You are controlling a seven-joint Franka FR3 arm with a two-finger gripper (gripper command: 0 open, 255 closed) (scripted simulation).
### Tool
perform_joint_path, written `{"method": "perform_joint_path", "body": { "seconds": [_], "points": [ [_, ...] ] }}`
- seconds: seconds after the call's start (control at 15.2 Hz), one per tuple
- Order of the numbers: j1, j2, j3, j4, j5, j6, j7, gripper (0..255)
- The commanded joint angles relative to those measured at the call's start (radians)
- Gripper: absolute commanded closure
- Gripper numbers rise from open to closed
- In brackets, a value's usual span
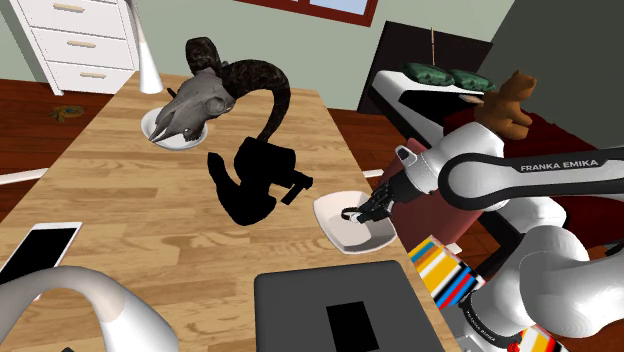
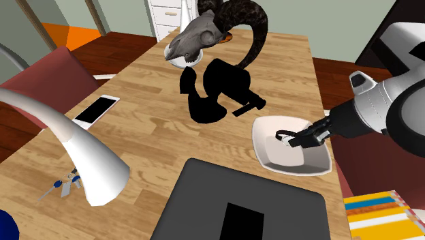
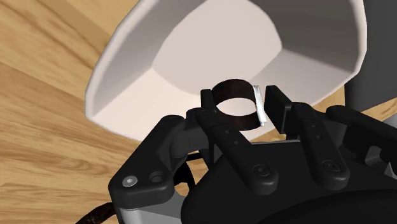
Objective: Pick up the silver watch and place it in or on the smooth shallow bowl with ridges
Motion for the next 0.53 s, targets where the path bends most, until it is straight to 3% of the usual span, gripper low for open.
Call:
{"method": "perform_joint_path", "body": {
  "seconds": [0.0, 0.33, 0.46],
  "points": [
    [0.0, 0.0, 0.0, 0.0, 0.0, 0.0, 0.0, 0],
    [0.0, 0.0, 0.0, 0.0, 0.0, 0.0, 0.0, 0],
    [-0.054, -0.108, 0.003, 0.0, -0.061, -0.114, 0.038, 0]
  ]
}}
